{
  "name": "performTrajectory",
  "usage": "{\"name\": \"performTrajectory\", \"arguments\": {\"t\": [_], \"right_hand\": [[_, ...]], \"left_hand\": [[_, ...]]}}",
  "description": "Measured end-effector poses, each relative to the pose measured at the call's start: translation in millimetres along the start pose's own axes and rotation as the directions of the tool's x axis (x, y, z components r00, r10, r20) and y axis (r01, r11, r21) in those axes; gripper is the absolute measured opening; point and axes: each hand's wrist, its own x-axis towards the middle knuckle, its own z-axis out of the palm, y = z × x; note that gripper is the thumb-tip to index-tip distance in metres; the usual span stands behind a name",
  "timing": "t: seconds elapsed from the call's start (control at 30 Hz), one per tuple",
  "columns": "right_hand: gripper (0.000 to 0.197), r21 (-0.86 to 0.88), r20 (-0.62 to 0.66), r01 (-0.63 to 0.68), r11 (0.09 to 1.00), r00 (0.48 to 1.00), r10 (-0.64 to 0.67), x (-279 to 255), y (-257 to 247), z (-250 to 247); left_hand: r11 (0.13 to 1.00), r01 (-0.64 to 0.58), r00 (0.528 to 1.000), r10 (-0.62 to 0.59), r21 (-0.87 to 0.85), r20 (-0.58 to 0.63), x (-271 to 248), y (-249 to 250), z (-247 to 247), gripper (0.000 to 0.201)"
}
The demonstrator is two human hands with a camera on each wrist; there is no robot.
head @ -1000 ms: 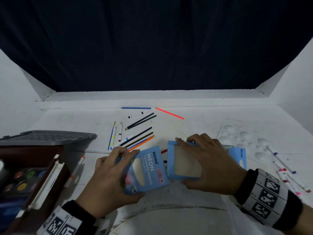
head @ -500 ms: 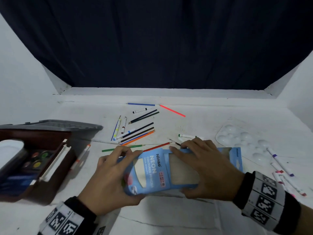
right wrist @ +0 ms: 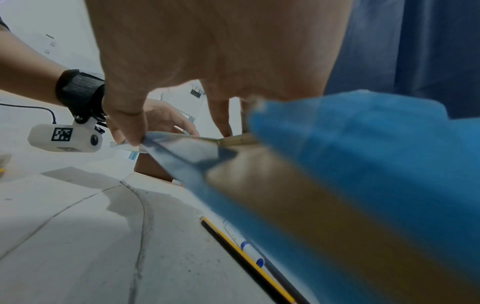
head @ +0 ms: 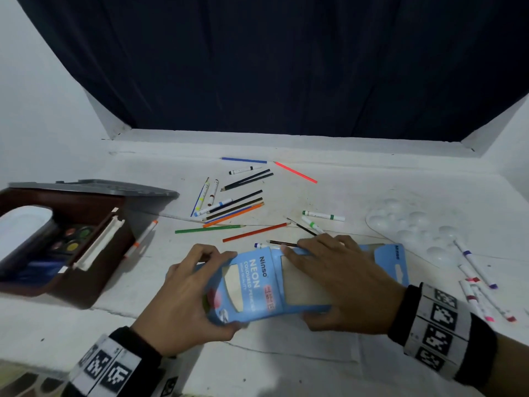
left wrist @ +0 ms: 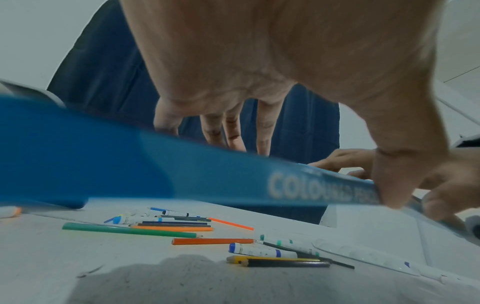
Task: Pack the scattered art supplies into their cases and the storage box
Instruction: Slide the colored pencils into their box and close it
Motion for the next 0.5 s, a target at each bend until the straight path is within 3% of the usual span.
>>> {"name": "performTrajectory", "arguments": {"t": [0.13, 0.3, 0.5], "right_hand": [[0.092, -0.024, -0.008, 0.086, 0.996, 0.996, -0.086, 9, -8, 8], [0.094, 0.002, -0.108, 0.139, 0.99, 0.985, -0.138, 27, -21, 24], [0.097, 0.077, -0.067, 0.112, 0.991, 0.992, -0.107, 60, -34, 38]], "left_hand": [[1.0, -0.023, 0.998, 0.021, 0.02, 0.063, 0, -9, 4, 0.1], [0.997, -0.045, 0.994, 0.04, 0.054, 0.101, -2, -28, 2, 0.101], [0.995, -0.057, 0.993, 0.048, 0.08, 0.108, 5, -51, -6, 0.1]]}}
